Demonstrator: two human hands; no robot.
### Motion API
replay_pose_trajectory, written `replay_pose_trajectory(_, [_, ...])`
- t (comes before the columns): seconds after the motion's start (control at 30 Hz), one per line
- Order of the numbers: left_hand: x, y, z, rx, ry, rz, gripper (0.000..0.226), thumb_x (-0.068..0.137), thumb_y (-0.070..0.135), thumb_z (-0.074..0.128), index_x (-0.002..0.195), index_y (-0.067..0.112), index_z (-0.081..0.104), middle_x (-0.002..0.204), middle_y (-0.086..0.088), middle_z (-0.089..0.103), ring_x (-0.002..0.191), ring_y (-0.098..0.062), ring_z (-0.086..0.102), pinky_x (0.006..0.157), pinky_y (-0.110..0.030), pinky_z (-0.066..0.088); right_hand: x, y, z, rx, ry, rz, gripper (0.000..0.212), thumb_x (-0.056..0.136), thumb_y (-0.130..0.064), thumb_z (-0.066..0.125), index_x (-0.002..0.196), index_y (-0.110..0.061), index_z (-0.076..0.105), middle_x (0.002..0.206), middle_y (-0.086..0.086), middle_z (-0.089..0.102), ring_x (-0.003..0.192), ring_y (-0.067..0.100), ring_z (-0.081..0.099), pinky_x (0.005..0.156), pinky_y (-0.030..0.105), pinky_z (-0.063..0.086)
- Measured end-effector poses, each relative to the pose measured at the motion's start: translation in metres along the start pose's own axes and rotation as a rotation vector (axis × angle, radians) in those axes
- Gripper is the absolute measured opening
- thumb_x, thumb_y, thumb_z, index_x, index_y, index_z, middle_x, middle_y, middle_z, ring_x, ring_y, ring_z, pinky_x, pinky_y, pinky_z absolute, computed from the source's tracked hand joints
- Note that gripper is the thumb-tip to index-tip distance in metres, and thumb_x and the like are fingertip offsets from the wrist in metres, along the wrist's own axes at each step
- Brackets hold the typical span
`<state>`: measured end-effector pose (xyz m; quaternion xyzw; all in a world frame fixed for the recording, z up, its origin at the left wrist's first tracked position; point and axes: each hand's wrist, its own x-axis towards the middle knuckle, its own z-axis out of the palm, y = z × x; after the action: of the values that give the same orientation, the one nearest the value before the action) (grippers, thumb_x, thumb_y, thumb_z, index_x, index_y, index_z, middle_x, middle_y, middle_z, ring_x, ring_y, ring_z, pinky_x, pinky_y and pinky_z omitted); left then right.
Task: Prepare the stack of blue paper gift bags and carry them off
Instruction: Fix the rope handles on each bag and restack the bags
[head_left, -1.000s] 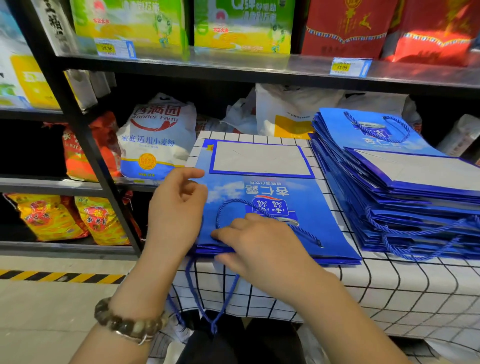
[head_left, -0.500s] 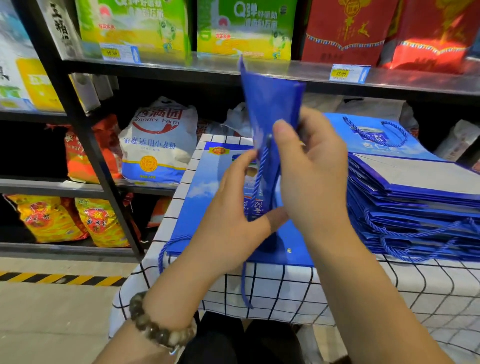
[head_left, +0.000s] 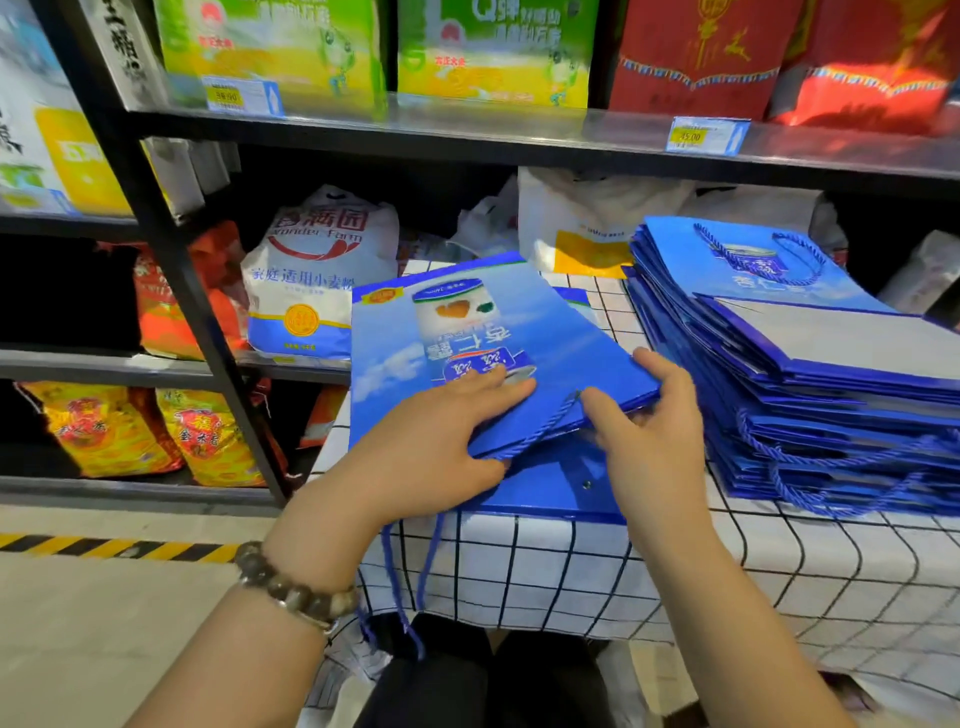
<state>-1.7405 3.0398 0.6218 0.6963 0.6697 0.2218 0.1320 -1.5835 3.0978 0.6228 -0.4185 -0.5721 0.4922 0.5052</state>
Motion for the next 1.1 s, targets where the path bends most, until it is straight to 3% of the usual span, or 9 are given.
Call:
replay_pose_trajectory(0.1, [0.0,0.001,0.004,0.04,0.003,-0.035,0.054,0.08,0.032,0.062,0.13,0.041,0.046,0.137,0.019,0.047,0.125,-0.004,0.044,0.105,-0.026,0.036,0.004,0.01,-0.014,-0.534,0.023,-0.185,0.041,0.08,-0.014,0.069,0.117,-0.022,0.055,0.116,-0.008,0.043,0.106,0.006,0.045,0.087,0.006,0.034])
replay_pose_trajectory(0.2, [-0.001,0.004,0.006,-0.044,0.068,-0.052,0.017,0.075,0.041,0.053,0.089,0.035,0.06,0.098,0.014,0.066,0.093,-0.008,0.058,0.083,-0.03,0.046,0.007,0.009,-0.022,-0.806,0.004,-0.316,0.038,0.08,-0.013,0.068,0.116,-0.021,0.059,0.128,0.002,0.043,0.118,0.019,0.038,0.097,0.026,0.031])
replay_pose_trajectory(0.37, [0.004,0.006,0.003,-0.18,0.122,-0.097,0.019,0.085,0.035,0.061,0.076,0.018,0.067,0.071,0.002,0.064,0.07,-0.015,0.055,0.07,-0.036,0.046,0.008,0.008,-0.015,-0.802,-0.667,-0.339,0.036,0.084,-0.029,0.064,0.119,-0.022,0.06,0.116,-0.012,0.059,0.111,0.008,0.052,0.099,0.025,0.038])
replay_pose_trajectory(0.53, [0.003,0.006,-0.011,-0.137,0.077,-0.145,0.028,0.085,0.034,0.061,0.067,0.013,0.059,0.062,0.001,0.053,0.058,-0.01,0.043,0.062,-0.031,0.038,0.01,0.003,-0.012,-0.929,-0.567,-0.326,0.021,0.088,-0.044,0.054,0.082,-0.025,0.047,0.069,-0.008,0.054,0.064,0.009,0.044,0.06,0.031,0.036])
replay_pose_trajectory(0.67, [-0.004,0.001,-0.029,-0.04,0.04,-0.189,0.033,0.085,0.04,0.059,0.064,0.014,0.055,0.055,0.003,0.05,0.051,-0.007,0.041,0.053,-0.026,0.032,0.015,-0.001,-0.025,-1.101,-0.531,-0.4,0.022,0.093,-0.046,0.041,0.084,-0.026,0.035,0.062,-0.011,0.039,0.067,0.018,0.039,0.054,0.026,0.03])
replay_pose_trajectory(0.8, [-0.008,0.0,-0.044,-0.113,0.007,-0.25,0.036,0.088,0.036,0.057,0.06,0.013,0.053,0.049,0.002,0.056,0.038,-0.006,0.041,0.046,-0.021,0.037,0.021,0.003,-0.045,-0.939,-0.548,-0.259,0.023,0.09,-0.041,0.049,0.074,-0.03,0.037,0.067,-0.012,0.05,0.068,0.016,0.047,0.062,0.032,0.039])
replay_pose_trajectory(0.93, [-0.002,0.006,-0.049,-0.321,0.098,-0.293,0.035,0.091,0.036,0.052,0.065,0.013,0.056,0.041,0.0,0.053,0.04,-0.016,0.043,0.044,-0.022,0.039,0.02,0.009,-0.051,-0.727,-0.501,-0.217,0.045,0.08,-0.033,0.068,0.117,-0.038,0.044,0.109,-0.022,0.052,0.099,0.0,0.053,0.086,0.017,0.041])
replay_pose_trajectory(1.03, [0.008,0.014,-0.047,-0.398,0.129,-0.286,0.035,0.092,0.035,0.051,0.066,0.012,0.056,0.039,0.002,0.052,0.034,-0.011,0.04,0.039,-0.017,0.036,0.014,-0.001,-0.036,-0.64,-0.311,-0.421,0.014,0.083,-0.027,0.066,0.095,-0.02,0.065,0.084,-0.015,0.057,0.075,-0.001,0.051,0.067,0.006,0.035])
replay_pose_trajectory(1.1, [0.015,0.019,-0.047,-0.44,0.152,-0.271,0.035,0.092,0.034,0.052,0.066,0.011,0.056,0.037,0.003,0.05,0.031,-0.008,0.038,0.036,-0.015,0.034,0.007,-0.01,-0.022,-0.51,-0.395,-0.341,0.022,0.083,-0.031,0.064,0.069,-0.015,0.065,0.059,-0.003,0.055,0.057,0.003,0.045,0.055,0.011,0.034])
